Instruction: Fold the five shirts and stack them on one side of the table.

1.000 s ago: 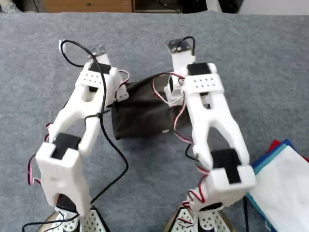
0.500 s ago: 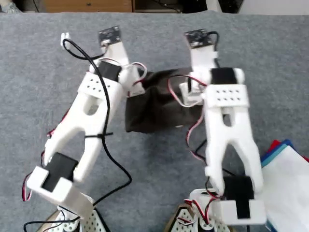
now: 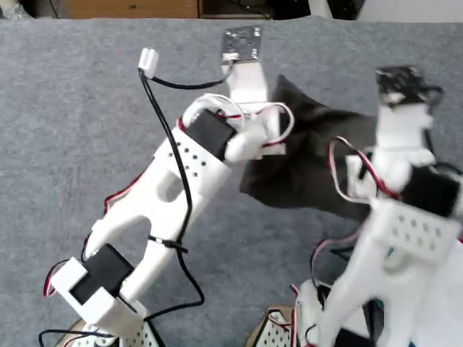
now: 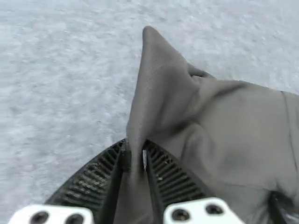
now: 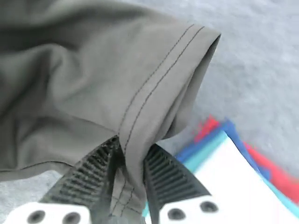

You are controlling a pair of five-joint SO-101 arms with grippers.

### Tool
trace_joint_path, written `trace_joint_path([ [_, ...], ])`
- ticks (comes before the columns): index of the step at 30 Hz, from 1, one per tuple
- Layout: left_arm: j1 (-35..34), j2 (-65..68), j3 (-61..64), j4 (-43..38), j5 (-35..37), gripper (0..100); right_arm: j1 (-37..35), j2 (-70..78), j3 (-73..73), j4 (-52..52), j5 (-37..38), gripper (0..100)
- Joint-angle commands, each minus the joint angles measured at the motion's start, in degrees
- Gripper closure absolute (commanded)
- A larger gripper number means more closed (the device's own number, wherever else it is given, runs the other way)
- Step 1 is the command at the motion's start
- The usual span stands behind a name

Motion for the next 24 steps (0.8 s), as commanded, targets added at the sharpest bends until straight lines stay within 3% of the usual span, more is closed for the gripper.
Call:
trace_joint_path([
  [1,3.6,-3.3,-3.4,0.4,0.4,98,5.8,-5.8,-0.3,3.1,1.5,99.4],
  [8,11.7,-3.1,-3.4,-0.6,0.3,98,21.5,-10.9,0.0,4.5,6.2,99.4],
  [15,17.8,3.7,-4.1,-6.7,0.4,98,37.8,-11.6,0.1,4.7,11.2,99.4],
  [24,24.1,13.2,-16.6,-6.9,0.4,98,56.9,-11.1,0.2,4.1,21.5,99.4],
])
